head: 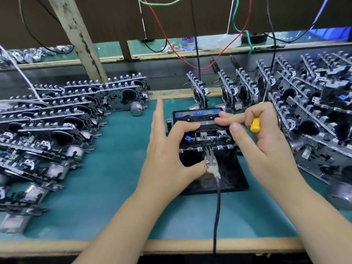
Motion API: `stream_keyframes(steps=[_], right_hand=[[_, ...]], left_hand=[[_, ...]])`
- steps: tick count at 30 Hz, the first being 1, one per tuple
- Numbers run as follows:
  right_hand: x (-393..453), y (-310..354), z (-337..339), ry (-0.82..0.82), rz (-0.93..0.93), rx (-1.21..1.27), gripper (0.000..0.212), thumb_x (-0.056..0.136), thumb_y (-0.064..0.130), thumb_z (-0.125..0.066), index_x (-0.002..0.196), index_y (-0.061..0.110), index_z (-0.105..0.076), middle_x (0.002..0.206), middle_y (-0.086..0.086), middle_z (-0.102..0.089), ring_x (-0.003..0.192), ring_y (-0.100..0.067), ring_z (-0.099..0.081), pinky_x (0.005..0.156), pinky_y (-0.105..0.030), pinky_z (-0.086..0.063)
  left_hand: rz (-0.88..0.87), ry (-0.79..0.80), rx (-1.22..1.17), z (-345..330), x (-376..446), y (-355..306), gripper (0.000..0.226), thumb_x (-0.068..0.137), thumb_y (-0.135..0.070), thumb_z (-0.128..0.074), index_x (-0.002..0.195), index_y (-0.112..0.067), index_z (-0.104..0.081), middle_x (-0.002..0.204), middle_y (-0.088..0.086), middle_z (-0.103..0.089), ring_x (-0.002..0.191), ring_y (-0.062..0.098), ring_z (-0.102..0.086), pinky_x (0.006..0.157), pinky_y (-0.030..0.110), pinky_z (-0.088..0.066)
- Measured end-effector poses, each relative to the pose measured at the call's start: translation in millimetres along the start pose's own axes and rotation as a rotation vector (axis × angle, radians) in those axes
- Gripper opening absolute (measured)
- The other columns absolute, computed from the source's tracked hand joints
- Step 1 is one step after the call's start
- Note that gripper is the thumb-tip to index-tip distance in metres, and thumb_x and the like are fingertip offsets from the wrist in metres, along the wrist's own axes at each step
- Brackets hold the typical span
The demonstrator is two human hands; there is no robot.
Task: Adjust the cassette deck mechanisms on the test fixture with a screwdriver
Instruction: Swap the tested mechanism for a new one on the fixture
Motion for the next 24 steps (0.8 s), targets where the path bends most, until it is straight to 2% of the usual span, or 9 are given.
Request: stream_keyframes(steps=[2,4,10,13,15,17,19,22,24], right_hand=[[0,0,0,0.004,-0.009,-0.004,0.021,0.102,0.018,-0.047,0.093,0.03,-0.032,0.11,0.009,-0.074,0.126,-0.006,-0.06,0.107,-0.045,-0.045],[-1,1,-1,0.008,-0.012,-0.012,0.019,0.102,0.016,-0.046,0.093,0.026,-0.032,0.112,0.008,-0.074,0.127,-0.006,-0.059,0.108,-0.044,-0.044],[-5,-1,4,0.049,-0.054,-0.03,0.004,0.101,0.028,-0.043,0.101,0.027,-0.039,0.121,0.021,-0.07,0.131,0.003,-0.053,0.101,-0.028,-0.045],[4,-2,4,0.089,-0.046,-0.062,0.014,0.095,0.034,-0.042,0.098,0.048,-0.045,0.118,0.028,-0.069,0.126,0.003,-0.057,0.1,-0.019,-0.043],[13,5,10,0.039,-0.075,-0.053,0.022,0.093,0.035,-0.046,0.1,0.054,-0.053,0.11,0.022,-0.074,0.107,-0.012,-0.071,0.086,-0.012,-0.048],[19,22,22,-0.064,-0.106,0.02,0.018,0.091,0.062,-0.051,0.098,0.052,-0.063,0.087,0.002,-0.079,0.077,-0.025,-0.076,0.071,-0.018,-0.054],[20,29,35,-0.157,-0.13,0.052,0.057,0.071,0.089,-0.052,0.096,0.042,-0.071,0.065,-0.009,-0.07,0.056,-0.02,-0.066,0.058,-0.017,-0.05],[23,41,43,-0.172,-0.165,0.006,0.041,0.086,0.07,-0.053,0.099,0.035,-0.069,0.06,-0.004,-0.059,0.052,-0.013,-0.052,0.052,-0.019,-0.039],[26,45,41,-0.145,-0.2,0.096,0.028,0.08,0.055,-0.056,0.092,0.032,-0.067,0.061,-0.005,-0.057,0.056,-0.015,-0.051,0.056,-0.03,-0.043]], left_hand=[[0.025,-0.029,-0.125,-7,-2,2,0.067,0.065,-0.029,-0.092,0.115,-0.051,-0.052,0.167,-0.015,0.0,0.149,-0.006,-0.016,0.109,0.014,-0.03],[0.015,-0.056,-0.153,-10,-2,3,0.069,0.066,-0.022,-0.091,0.115,-0.052,-0.053,0.166,-0.013,-0.013,0.145,-0.012,-0.019,0.102,0.0,-0.024],[-0.008,-0.085,-0.225,-11,-8,3,0.062,0.064,-0.036,-0.087,0.114,-0.056,-0.057,0.163,-0.024,-0.016,0.147,0.003,-0.03,0.108,0.026,-0.037],[0.271,-0.086,-0.443,-4,10,9,0.079,0.037,-0.044,-0.083,0.112,-0.057,-0.063,0.154,-0.008,-0.043,0.136,0.017,-0.048,0.103,0.033,-0.045],[0.403,-0.002,-0.626,-4,16,21,0.096,0.025,-0.038,-0.075,0.12,-0.046,-0.058,0.141,-0.001,-0.054,0.125,0.023,-0.056,0.086,0.022,-0.047],[0.51,-0.007,-0.759,-10,30,20,0.094,0.03,-0.03,-0.073,0.122,-0.04,-0.054,0.139,0.0,-0.053,0.123,0.024,-0.057,0.078,0.017,-0.047],[0.572,-0.04,-0.775,-10,34,16,0.087,0.039,-0.027,-0.073,0.122,-0.041,-0.053,0.141,-0.001,-0.051,0.124,0.02,-0.054,0.074,0.015,-0.045],[0.494,0.001,-0.72,-4,26,11,0.07,0.051,-0.029,-0.077,0.11,-0.057,-0.053,0.148,-0.005,-0.044,0.133,0.02,-0.043,0.08,0.023,-0.042],[0.358,0.09,-0.728,2,22,11,0.075,0.07,-0.038,-0.084,0.125,-0.068,-0.044,0.16,-0.006,-0.021,0.147,0.017,-0.022,0.107,0.035,-0.035]])
Point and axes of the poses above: each hand's wrist, its own x-axis towards the middle knuckle, its own z-axis out of the back of the hand, y = z × x, the point moved 4 cm from there along x, towards the middle knuckle
